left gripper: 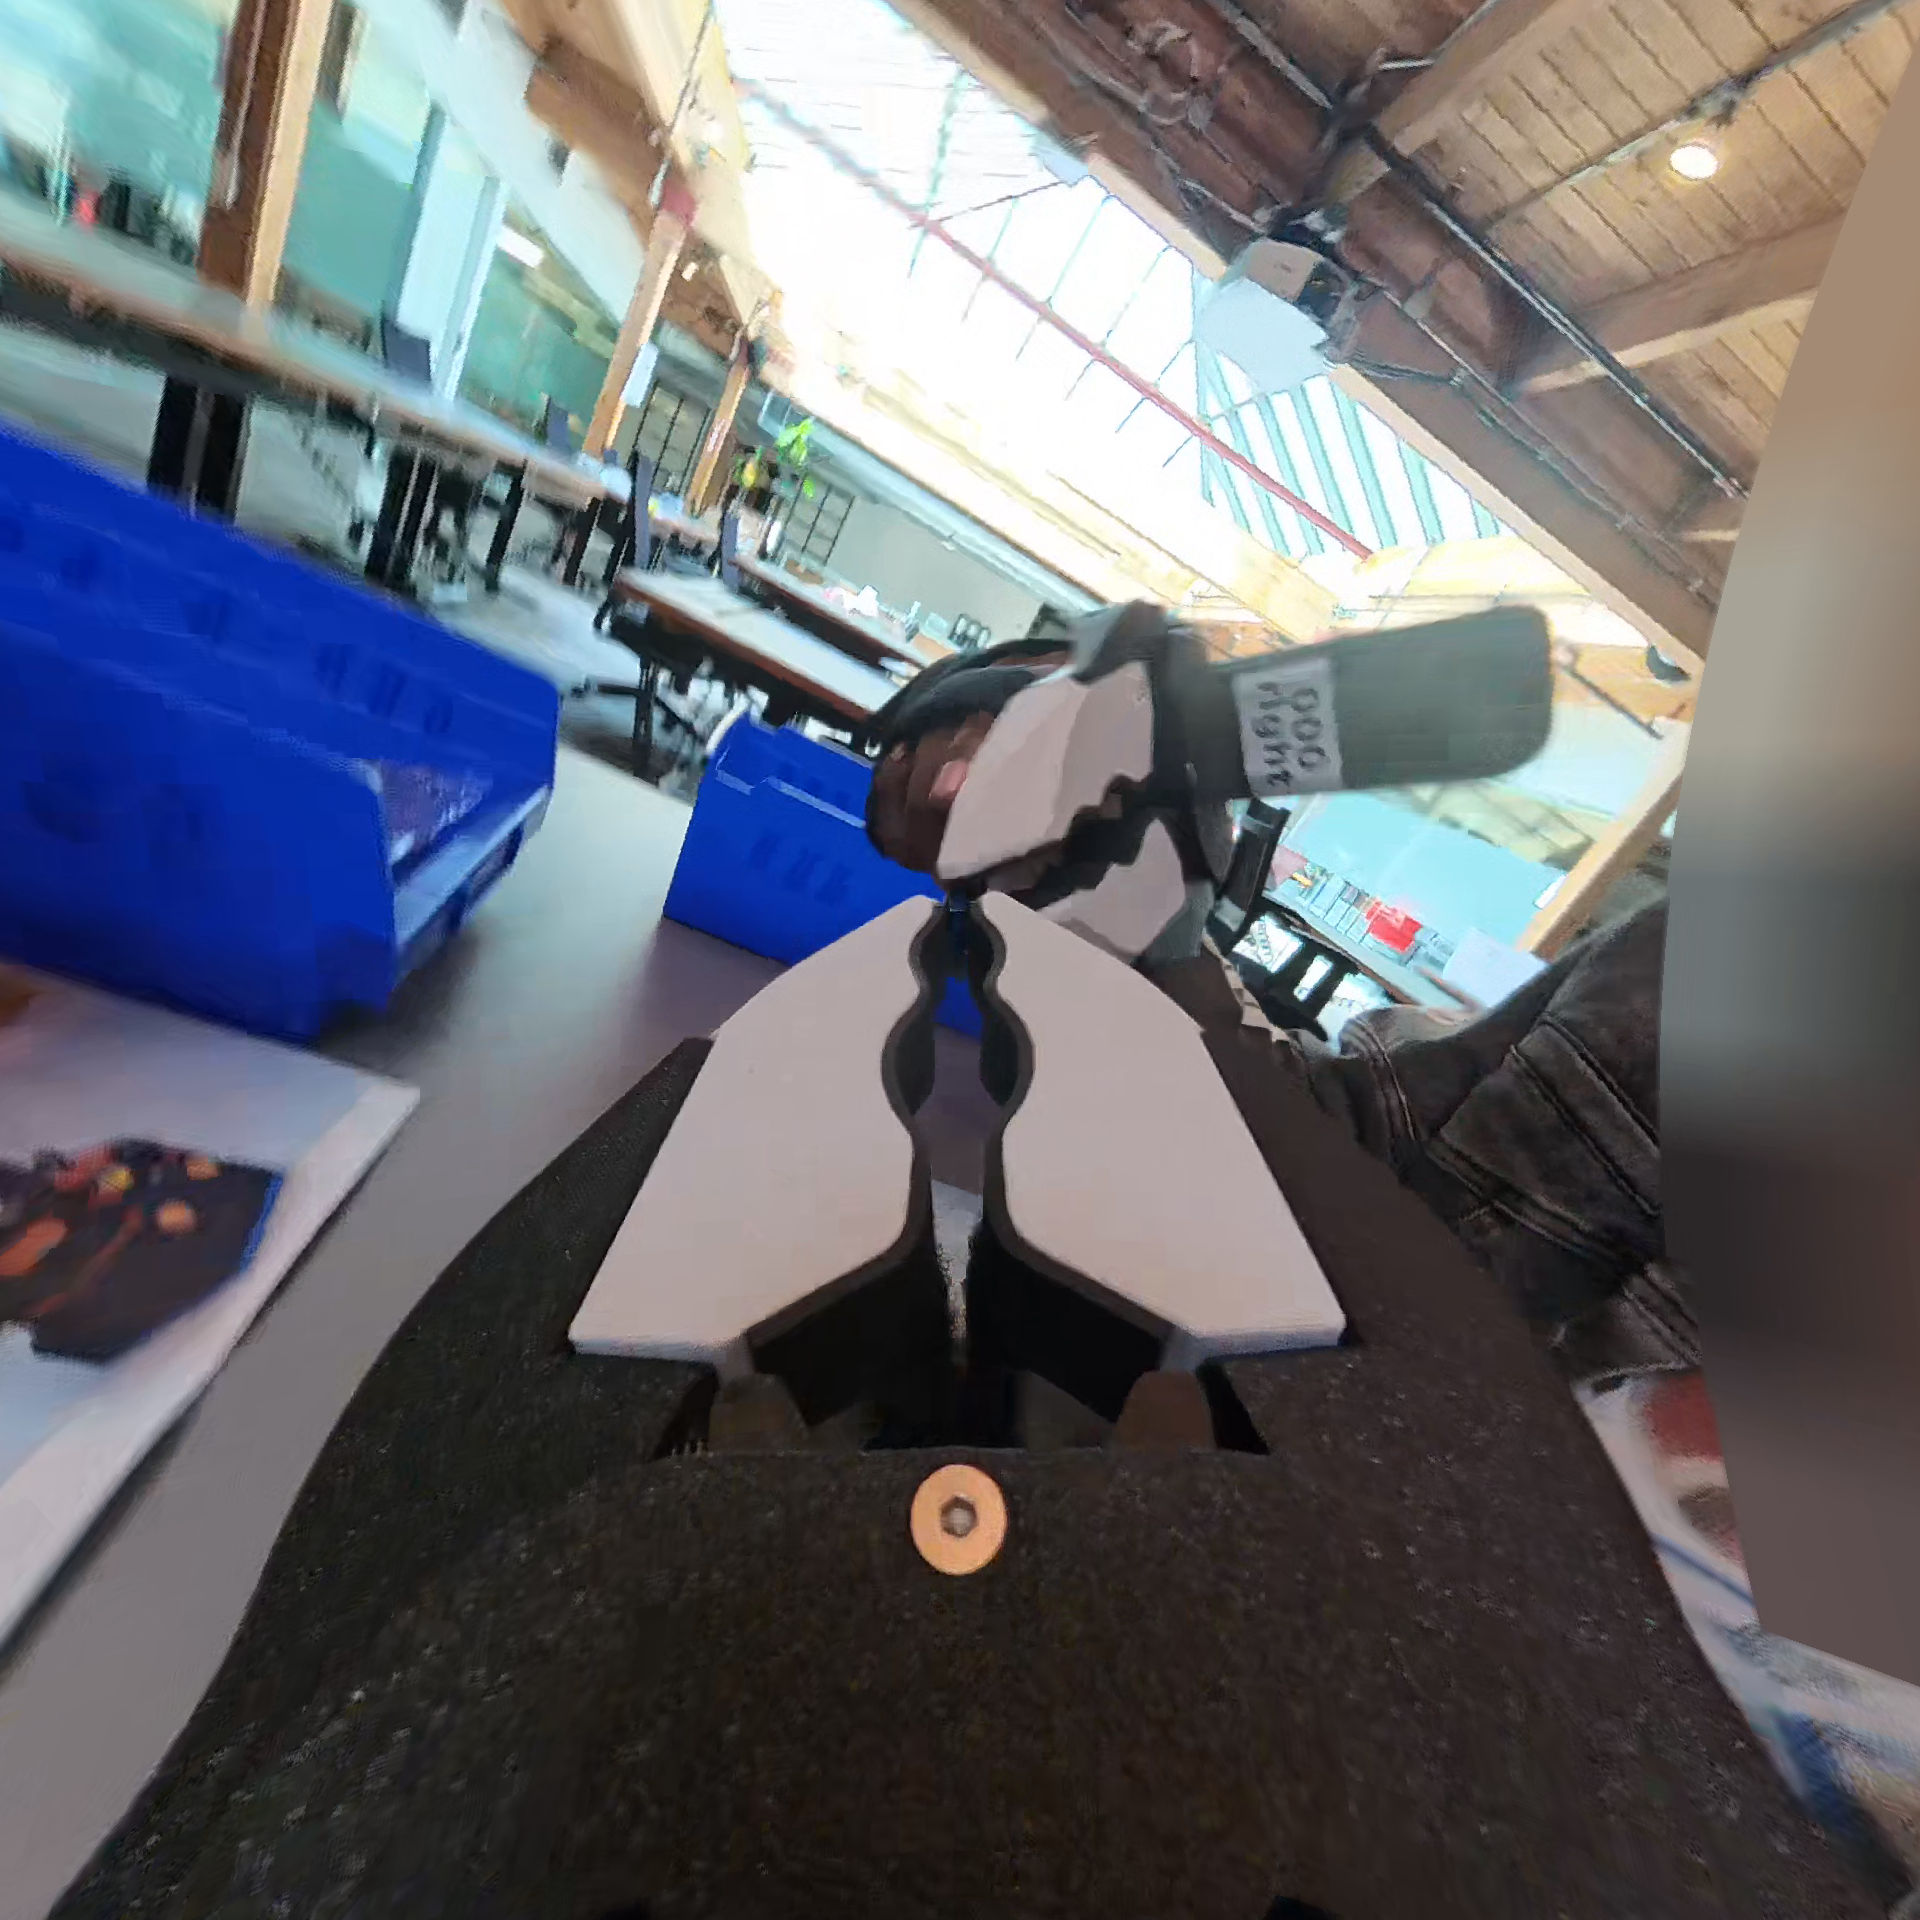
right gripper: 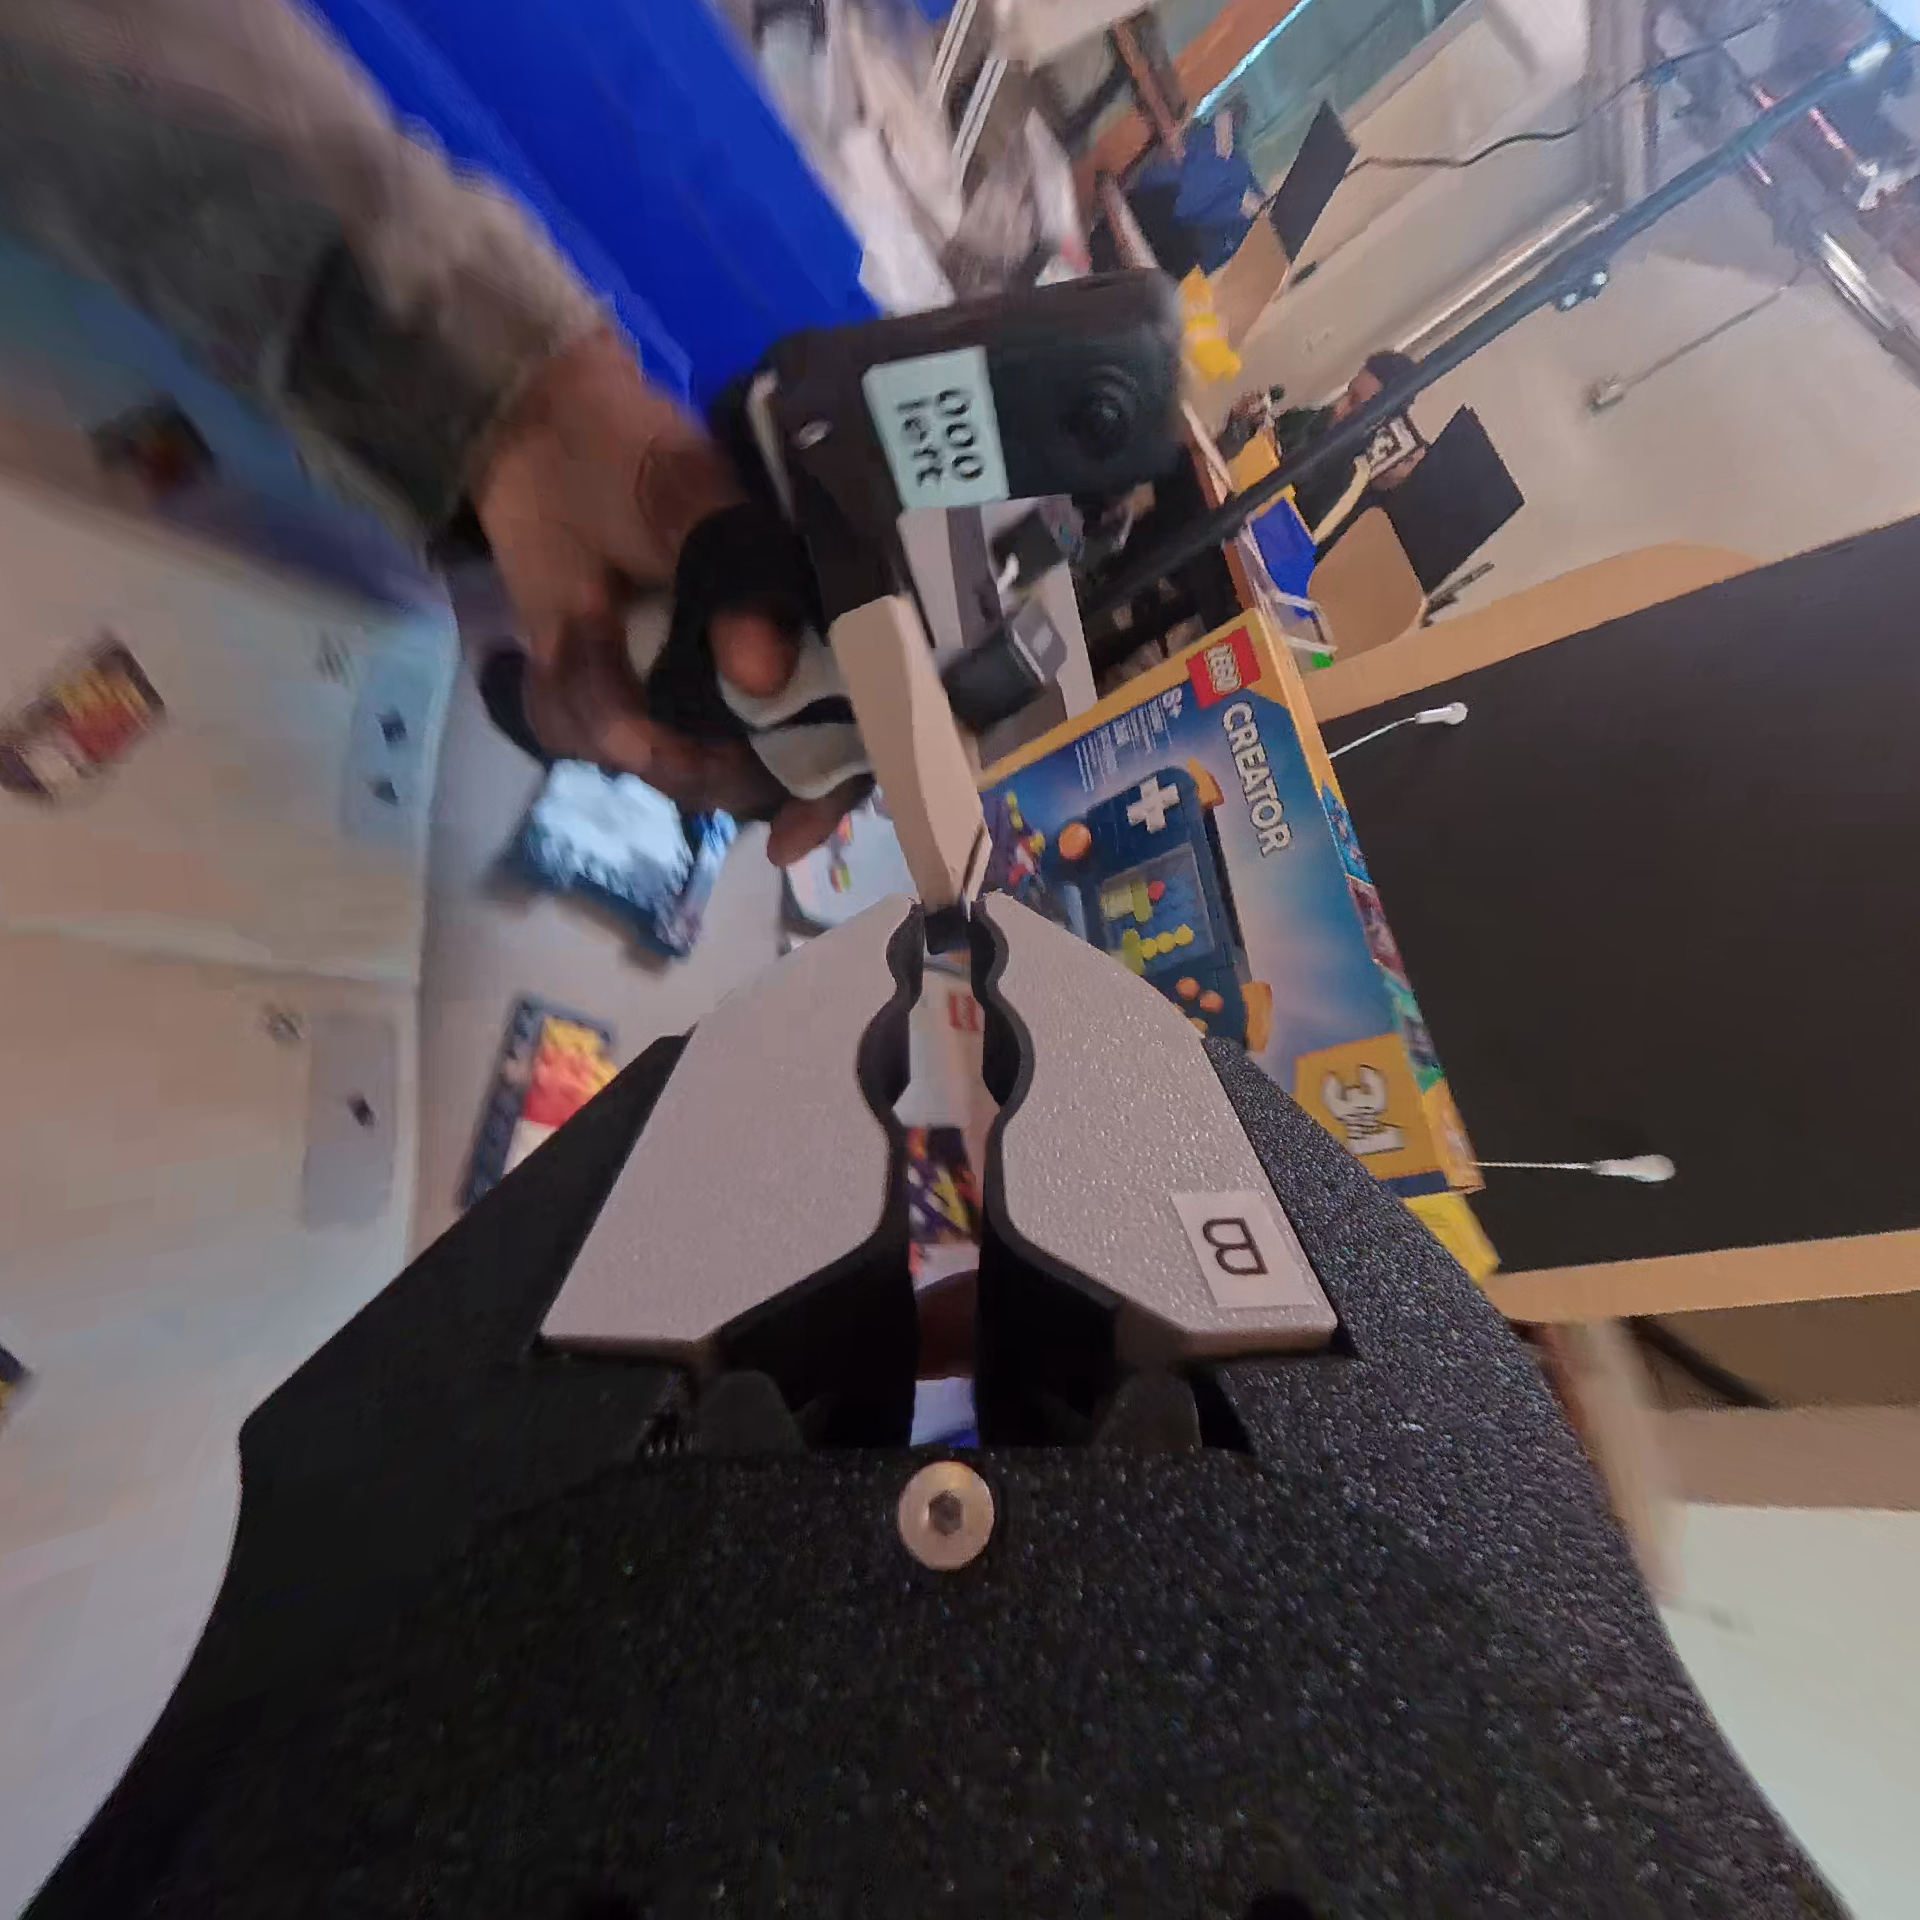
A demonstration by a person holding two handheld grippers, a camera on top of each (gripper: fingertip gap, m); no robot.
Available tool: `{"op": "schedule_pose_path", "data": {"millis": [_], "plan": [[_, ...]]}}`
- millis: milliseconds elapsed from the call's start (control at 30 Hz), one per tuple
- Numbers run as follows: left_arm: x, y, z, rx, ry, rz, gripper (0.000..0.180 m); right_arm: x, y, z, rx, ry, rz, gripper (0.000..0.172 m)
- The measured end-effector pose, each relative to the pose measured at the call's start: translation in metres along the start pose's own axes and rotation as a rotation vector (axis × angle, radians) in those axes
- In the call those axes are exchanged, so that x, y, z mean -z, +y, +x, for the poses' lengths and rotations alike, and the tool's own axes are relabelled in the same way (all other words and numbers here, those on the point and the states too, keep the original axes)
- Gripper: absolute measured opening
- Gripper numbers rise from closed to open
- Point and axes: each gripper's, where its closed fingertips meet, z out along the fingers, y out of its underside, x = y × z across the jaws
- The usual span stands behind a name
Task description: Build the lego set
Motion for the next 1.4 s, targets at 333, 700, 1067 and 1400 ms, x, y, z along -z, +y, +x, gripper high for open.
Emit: {"op": "schedule_pose_path", "data": {"millis": [333,700,1067,1400], "plan": [[0.000,-0.015,0.042,-1.305,-0.225,0.048,0.002,0.024,-0.021,0.009,-1.279,-0.585,0.330,0.022],[-0.003,-0.002,0.033,-1.369,-0.231,-0.044,0.003,0.020,-0.026,-0.012,-1.188,-0.649,0.249,0.015],[-0.001,-0.008,0.030,-1.059,-0.203,0.001,0.016,0.025,-0.032,0.006,-1.053,-0.522,0.372,0.008],[0.002,-0.029,0.045,-0.641,-0.059,0.119,0.018,0.031,-0.041,0.014,-0.567,-0.226,0.334,0.008]]}}
